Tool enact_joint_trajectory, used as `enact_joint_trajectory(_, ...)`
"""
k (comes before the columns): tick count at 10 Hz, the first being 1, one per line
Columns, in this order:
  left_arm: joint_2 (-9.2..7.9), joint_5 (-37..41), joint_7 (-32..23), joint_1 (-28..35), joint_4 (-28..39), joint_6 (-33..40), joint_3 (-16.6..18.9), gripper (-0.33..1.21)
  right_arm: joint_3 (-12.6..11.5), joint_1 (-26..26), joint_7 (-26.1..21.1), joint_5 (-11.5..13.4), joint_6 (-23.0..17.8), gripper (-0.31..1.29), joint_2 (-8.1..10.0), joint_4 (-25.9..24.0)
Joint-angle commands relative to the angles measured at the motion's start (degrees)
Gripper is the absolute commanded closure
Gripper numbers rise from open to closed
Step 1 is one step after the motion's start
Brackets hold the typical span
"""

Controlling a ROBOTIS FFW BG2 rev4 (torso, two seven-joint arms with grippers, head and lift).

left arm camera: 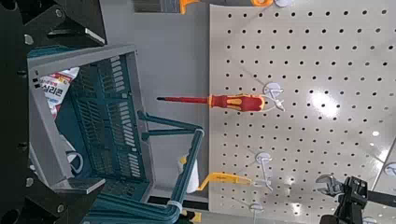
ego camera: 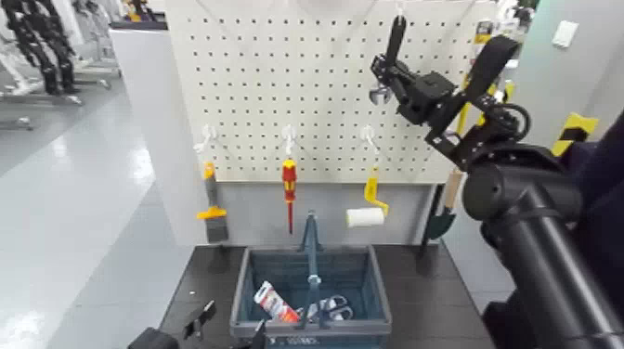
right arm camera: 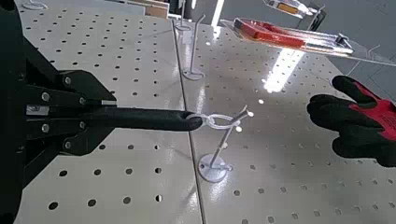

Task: Put the black wrench into the crate.

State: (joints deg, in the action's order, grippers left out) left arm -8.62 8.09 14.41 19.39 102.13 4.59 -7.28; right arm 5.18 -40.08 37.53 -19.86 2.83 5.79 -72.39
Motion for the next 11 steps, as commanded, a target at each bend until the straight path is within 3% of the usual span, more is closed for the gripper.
enact_joint_trajectory(1,-0.08,0.1,0.0,-0.1,-0.2,0.0,0.0,0.24,0.0,-0.2,0.0,0.3,-0.3,1.08,-0.08,0.1)
enact_joint_trajectory(5,-0.08,0.2,0.1,0.0,-0.2,0.1,0.3,0.24,-0.7,0.6,0.3,0.9,-0.2,1.08,0.01,-5.0)
enact_joint_trajectory(9,-0.26,0.3,0.2,0.0,-0.2,0.0,0.1,0.24,-1.8,5.2,-0.6,1.2,4.0,1.09,-0.35,-16.0)
enact_joint_trajectory(11,-0.26,0.3,0.2,0.0,-0.1,0.0,0.0,0.24,-1.8,9.2,-1.1,0.3,4.8,1.10,-1.14,-20.7)
